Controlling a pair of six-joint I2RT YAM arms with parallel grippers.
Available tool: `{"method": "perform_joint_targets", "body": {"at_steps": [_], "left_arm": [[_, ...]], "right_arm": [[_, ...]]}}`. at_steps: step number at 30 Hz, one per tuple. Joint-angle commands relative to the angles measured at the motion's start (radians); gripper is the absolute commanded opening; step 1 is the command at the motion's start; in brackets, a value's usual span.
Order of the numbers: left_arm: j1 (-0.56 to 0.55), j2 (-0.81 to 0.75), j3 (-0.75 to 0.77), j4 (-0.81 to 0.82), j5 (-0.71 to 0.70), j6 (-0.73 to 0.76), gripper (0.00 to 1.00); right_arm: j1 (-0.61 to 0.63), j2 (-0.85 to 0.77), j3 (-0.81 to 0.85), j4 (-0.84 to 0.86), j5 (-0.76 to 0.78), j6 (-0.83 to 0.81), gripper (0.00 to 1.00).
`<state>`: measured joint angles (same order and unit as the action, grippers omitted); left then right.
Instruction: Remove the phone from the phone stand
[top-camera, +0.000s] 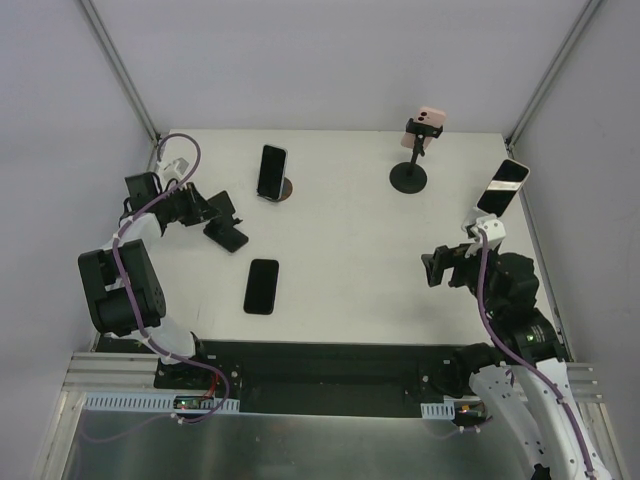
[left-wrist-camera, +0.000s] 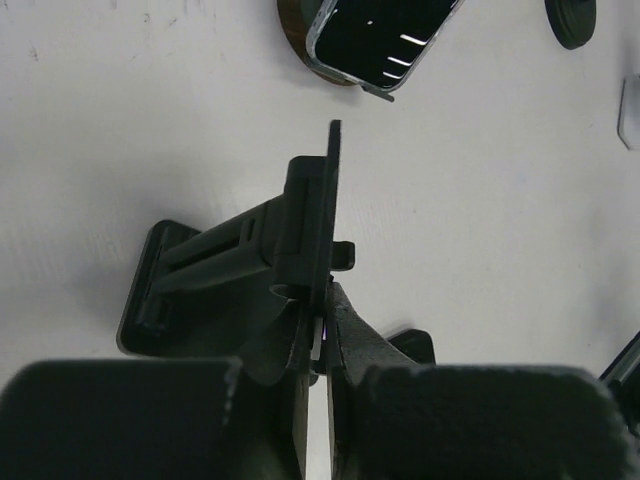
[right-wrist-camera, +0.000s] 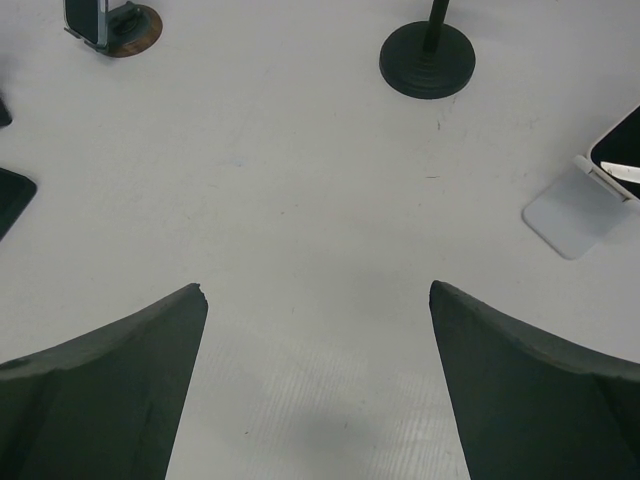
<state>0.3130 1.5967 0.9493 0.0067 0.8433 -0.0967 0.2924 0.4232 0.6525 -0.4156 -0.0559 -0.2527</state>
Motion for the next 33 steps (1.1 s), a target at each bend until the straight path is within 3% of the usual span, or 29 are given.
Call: {"method": "perform_joint_targets", "body": {"at_steps": [1,10,17,26,33], "left_arm": [[-0.017,-0.033,0.019,0.047,0.068,-0.017,0.00],[-0.101,-0.174,0.019,0.049,-0.029,-0.103,0.00],[-0.230,-0.323,0.019,0.033,-0.096,-0.175,0.00],[-0.560,-0.391,0.063,0.013,-0.194,-0.212,0.00],[-0.817,-0.321,0.163,0.012,-0.221,-0.198,0.00]], "right_arm": [[0.004,0.025,0.050,0.046,-0.039,0.026,0.96],[0.005,0.123,0.073,0.116,-0.232,0.076,0.96],[0.017,0.230,0.096,0.208,-0.372,0.147,0.96],[0.094,0.368,0.170,0.290,-0.460,0.182,0.96],[0.181,0.465,0.193,0.402,-0.464,0.231,0.99]]}}
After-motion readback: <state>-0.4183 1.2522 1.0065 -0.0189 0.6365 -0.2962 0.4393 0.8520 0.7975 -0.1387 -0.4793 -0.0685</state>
